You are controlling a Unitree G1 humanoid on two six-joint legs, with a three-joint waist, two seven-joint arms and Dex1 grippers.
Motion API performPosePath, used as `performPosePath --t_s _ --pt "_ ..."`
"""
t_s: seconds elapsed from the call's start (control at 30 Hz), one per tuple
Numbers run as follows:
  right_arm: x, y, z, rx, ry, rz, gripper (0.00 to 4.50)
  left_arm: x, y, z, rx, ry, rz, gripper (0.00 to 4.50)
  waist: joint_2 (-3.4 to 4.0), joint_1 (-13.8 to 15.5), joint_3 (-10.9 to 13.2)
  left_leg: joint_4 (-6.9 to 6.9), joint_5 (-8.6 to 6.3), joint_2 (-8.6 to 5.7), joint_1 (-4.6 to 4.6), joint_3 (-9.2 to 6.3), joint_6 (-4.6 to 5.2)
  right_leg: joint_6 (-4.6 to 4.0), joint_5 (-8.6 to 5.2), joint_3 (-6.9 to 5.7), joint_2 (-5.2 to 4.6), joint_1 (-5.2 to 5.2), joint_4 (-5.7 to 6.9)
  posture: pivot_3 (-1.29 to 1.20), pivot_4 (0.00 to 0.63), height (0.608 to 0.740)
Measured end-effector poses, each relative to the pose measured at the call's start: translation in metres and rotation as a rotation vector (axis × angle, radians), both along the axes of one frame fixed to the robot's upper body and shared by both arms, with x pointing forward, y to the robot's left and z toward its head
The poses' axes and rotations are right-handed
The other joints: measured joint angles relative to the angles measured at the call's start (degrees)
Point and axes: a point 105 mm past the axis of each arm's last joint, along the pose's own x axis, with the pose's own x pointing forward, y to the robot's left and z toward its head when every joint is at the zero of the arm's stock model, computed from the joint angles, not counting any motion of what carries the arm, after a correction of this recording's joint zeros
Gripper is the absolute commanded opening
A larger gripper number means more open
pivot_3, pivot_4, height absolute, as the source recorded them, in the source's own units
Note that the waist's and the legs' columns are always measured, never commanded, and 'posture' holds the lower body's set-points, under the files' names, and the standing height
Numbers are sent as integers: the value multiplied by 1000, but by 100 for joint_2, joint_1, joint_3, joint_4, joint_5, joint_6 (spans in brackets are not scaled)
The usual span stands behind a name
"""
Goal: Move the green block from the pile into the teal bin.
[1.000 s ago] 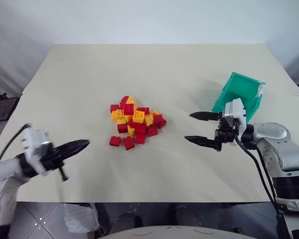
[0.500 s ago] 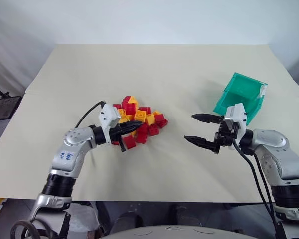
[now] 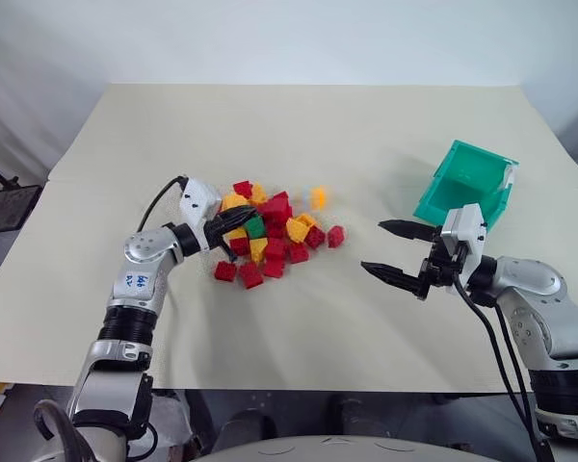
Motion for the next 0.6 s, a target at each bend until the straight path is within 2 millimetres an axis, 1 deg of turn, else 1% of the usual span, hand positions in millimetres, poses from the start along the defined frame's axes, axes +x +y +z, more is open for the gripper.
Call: performPosePath --t_s 0.2,0.4,0.47,0.5,0.57,0.6 --pt "0 0 0 0 -2 -1 4500 -4 11 5 -27 -7 24 24 0 -4 0 0 0 0 0 -1 0 0 0 0 0 0 0 0 150 740" --pt "0 0 1 0 -5 0 4500 -14 26 -1 -40 29 47 24 0 -8 0 0 0 1 1 -2 0 0 0 1 0 0 0 0 150 740" --pt "0 1 1 0 -5 3 4500 -27 33 -4 -34 70 19 413 0 -17 0 -1 0 2 1 -2 -1 0 0 1 0 0 0 0 150 740" --pt "1 0 0 0 -4 3 4500 -36 37 -8 -27 121 -1 621 0 -33 0 -1 -1 3 1 -2 -1 0 0 2 0 -1 0 0 150 740" --pt "1 0 0 0 -1 4 4500 -48 44 -11 -28 197 -25 1232 0 -38 0 -1 -1 4 1 -4 -2 0 0 1 0 -1 0 0 150 740" --pt "1 0 0 0 0 4 4500 -54 47 -9 -33 213 -36 1562 0 -40 0 0 -1 4 1 -5 -2 0 0 2 0 0 0 0 150 740"
